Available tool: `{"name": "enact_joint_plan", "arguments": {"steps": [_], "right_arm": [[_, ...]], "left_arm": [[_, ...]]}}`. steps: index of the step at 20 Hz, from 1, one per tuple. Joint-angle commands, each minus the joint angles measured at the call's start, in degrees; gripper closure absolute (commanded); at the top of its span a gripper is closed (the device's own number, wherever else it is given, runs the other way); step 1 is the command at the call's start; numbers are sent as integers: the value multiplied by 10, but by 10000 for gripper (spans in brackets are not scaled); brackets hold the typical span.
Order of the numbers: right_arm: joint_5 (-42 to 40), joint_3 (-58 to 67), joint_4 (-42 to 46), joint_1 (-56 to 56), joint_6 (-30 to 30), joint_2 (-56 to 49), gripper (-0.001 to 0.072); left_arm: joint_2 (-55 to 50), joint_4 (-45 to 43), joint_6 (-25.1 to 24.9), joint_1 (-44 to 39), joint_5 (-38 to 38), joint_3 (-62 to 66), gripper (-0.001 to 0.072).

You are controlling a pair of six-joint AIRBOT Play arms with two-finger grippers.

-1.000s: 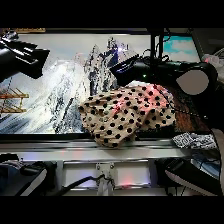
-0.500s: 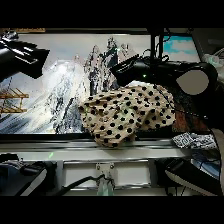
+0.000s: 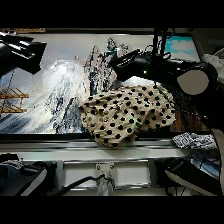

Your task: Fold the clothes and pants, and hang the long-sleeved shirts on hangers.

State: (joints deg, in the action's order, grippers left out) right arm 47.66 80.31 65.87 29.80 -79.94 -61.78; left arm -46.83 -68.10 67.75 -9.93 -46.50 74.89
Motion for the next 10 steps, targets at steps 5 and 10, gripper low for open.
{"name": "enact_joint_plan", "arguments": {"steps": [5,10], "right_arm": [[-24,0,0,1,0,0,337],[-24,0,-1,1,-1,0,337]], "left_arm": [[0,5,0,0,3,1,300],[0,48,0,0,3,0,300]]}}
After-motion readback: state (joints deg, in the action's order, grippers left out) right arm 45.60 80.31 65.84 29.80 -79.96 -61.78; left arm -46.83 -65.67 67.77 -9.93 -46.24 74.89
